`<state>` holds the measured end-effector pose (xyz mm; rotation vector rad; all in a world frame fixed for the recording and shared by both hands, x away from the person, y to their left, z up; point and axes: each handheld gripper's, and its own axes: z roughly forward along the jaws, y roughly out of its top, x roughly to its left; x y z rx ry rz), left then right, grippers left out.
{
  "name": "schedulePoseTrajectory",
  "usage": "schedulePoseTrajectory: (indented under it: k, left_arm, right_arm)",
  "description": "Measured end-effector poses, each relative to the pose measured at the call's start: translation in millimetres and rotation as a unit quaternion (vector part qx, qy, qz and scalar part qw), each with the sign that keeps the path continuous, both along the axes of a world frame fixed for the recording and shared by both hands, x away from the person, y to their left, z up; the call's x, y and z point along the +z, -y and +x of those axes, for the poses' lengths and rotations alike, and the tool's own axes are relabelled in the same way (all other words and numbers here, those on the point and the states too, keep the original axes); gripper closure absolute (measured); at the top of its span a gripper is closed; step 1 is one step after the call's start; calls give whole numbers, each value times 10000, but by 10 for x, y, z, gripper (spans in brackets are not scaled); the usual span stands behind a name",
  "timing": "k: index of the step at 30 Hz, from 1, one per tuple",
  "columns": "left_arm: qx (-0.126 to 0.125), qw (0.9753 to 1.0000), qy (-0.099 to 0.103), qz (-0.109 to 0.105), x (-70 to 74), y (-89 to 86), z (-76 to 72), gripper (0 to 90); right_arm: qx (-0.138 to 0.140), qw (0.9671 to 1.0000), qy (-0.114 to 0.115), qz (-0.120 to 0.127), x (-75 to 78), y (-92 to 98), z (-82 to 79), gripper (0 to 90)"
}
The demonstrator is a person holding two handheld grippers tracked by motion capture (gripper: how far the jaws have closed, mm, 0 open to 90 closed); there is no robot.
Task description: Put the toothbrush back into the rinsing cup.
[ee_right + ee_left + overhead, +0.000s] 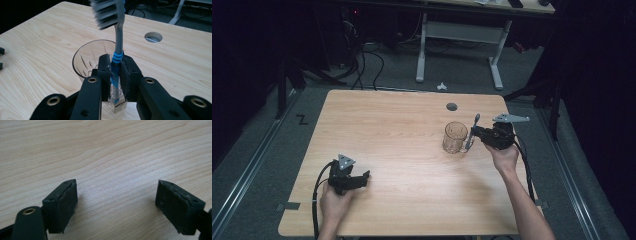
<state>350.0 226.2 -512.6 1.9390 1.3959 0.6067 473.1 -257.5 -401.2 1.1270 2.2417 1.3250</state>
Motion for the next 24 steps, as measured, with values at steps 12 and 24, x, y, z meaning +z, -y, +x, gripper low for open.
schedulePoseTrajectory:
  k: [12,24]
  left_arm:
    - [0,10000,-1,1,0,0,0,185]
    - [-1,10000,-1,1,0,0,0,185]
  right_arm:
    - [-12,10000,-93,-20,-57,7,1,789]
    - [-25,9998,-180,-67,-103,-1,10,789]
